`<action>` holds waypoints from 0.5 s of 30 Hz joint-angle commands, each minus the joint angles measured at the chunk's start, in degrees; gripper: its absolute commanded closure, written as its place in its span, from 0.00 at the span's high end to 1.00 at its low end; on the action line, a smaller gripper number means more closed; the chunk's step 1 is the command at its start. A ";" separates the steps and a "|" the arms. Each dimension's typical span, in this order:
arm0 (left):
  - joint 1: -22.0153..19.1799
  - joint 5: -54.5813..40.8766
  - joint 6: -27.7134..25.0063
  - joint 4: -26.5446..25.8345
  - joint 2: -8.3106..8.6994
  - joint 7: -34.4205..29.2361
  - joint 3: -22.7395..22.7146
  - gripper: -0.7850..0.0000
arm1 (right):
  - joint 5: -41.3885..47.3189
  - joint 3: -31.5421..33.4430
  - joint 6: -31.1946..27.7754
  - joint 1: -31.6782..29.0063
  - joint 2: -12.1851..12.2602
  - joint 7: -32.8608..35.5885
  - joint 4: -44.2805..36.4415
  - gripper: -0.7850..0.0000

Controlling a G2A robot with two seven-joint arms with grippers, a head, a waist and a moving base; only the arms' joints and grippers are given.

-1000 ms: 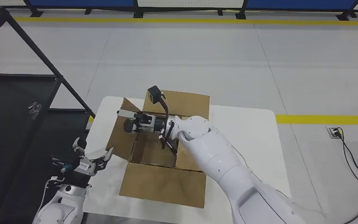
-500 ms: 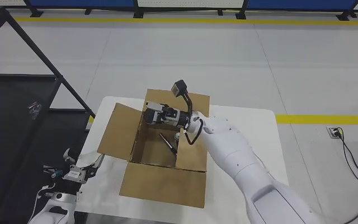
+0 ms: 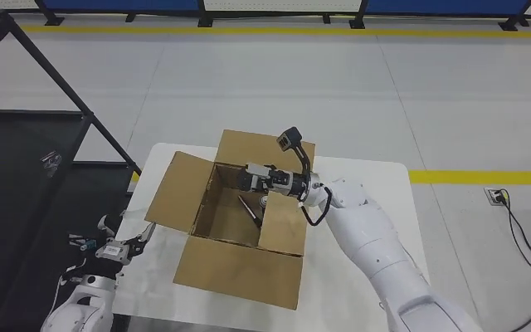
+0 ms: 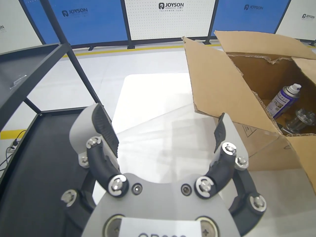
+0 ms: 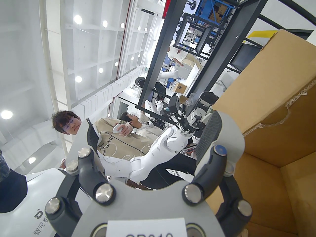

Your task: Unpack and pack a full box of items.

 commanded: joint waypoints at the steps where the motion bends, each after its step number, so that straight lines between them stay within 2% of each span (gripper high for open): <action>1: 0.08 -0.11 -0.12 -0.20 0.02 -0.04 -0.13 1.00 | -0.42 0.50 0.48 -0.67 0.40 0.05 -1.09 1.00; 7: 2.13 0.53 -0.66 -3.16 0.05 1.56 -0.67 1.00 | -1.53 1.21 2.21 -1.89 1.10 -1.08 -3.37 1.00; 11: 5.21 -2.92 -2.50 -7.12 -0.10 4.24 -1.62 1.00 | -1.57 1.32 2.78 -1.98 1.27 -1.42 -3.66 1.00; 15: 8.59 -2.39 -4.33 -11.63 -0.04 5.14 -2.65 1.00 | -1.14 1.28 2.98 -1.81 1.30 -1.42 -3.39 1.00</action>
